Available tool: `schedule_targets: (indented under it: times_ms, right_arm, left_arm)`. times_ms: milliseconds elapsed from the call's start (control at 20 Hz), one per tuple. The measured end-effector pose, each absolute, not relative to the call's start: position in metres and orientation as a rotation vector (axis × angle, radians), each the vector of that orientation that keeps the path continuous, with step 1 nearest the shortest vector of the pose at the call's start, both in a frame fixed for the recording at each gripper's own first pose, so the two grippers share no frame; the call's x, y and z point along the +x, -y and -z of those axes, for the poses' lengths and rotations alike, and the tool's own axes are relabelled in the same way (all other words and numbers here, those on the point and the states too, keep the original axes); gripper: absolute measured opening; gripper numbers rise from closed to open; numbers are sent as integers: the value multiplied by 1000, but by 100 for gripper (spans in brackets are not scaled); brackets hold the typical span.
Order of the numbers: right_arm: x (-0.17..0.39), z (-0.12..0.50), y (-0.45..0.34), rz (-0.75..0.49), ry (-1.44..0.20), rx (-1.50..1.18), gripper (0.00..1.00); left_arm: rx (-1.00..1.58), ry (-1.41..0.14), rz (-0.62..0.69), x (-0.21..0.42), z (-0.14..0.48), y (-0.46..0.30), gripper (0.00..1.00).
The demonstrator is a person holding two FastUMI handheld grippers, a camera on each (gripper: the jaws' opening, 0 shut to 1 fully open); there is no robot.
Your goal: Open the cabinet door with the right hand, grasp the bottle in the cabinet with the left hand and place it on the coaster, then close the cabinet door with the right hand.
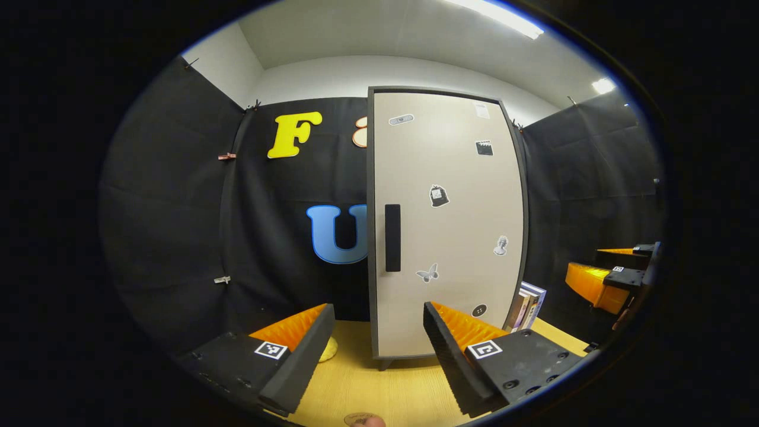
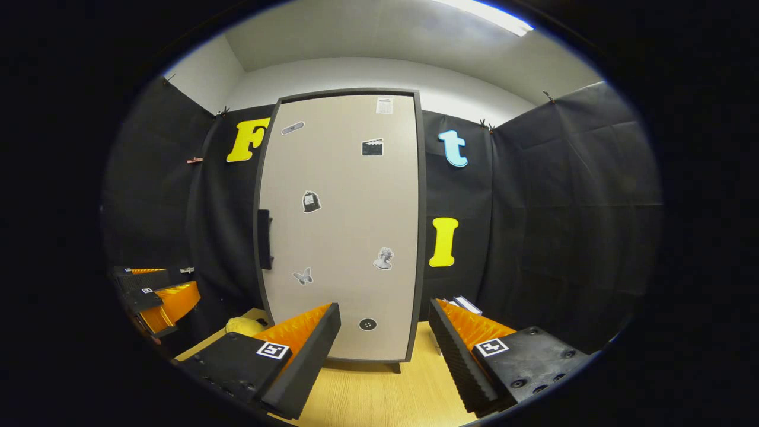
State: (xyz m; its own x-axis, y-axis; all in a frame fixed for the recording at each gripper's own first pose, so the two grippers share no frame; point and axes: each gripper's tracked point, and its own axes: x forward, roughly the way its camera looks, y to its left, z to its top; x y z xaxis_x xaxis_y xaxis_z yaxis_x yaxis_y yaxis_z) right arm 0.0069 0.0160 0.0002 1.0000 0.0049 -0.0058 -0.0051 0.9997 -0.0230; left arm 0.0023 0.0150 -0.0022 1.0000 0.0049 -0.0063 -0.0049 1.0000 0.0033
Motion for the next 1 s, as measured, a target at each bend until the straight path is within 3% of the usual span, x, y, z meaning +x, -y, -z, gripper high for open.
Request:
schedule_targets:
  times_ms: [1000]
  right_arm:
    - [141, -28, -211, -193, 53, 37, 97]
  left_arm:
    - [-6, -60, -130, 20, 30, -116, 95]
